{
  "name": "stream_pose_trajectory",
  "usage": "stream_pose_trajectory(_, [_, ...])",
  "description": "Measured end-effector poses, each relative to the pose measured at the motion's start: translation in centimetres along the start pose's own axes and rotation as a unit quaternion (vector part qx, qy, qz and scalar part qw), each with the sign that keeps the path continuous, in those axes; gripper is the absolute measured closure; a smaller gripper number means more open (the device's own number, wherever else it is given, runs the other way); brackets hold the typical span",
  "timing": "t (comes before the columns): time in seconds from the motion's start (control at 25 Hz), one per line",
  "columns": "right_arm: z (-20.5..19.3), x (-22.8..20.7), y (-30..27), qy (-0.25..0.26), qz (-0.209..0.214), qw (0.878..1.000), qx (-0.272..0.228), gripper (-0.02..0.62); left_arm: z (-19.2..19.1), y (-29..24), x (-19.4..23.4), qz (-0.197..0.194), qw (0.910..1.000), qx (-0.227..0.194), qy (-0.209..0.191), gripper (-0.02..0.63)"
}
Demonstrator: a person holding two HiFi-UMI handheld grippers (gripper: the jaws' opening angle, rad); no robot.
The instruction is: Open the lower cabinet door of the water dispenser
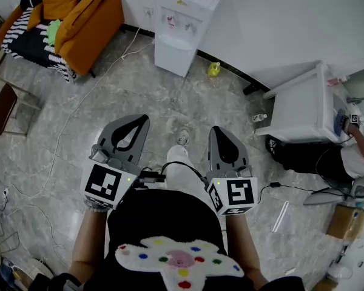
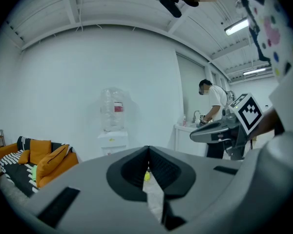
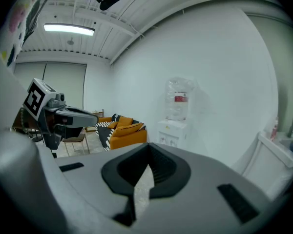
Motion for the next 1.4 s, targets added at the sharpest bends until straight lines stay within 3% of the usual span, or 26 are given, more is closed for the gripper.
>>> stream_pose_trajectory(0.6, [1.1,-7.6,-9.0,0.005,0.031,0.999,0.009,0.591,2.4,-10.0,3.0,0.022,0.9997,0.0,0.012,0.594])
stream_pose_trajectory(1.4, [3.1,-19.2,-22.5,0.004,0.1,0.995,0.004,0.591,6.0,-23.7,7.0,0.09,0.9954,0.009,0.03,0.594])
Point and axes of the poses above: the fingertips, and each gripper's own axes: y backward along the fingers, x to its left, z out of its top, the point moved 6 cm from there along y, backward along the fingers, and after that the axes turned 6 degrees about y, right-handed, at the moved point
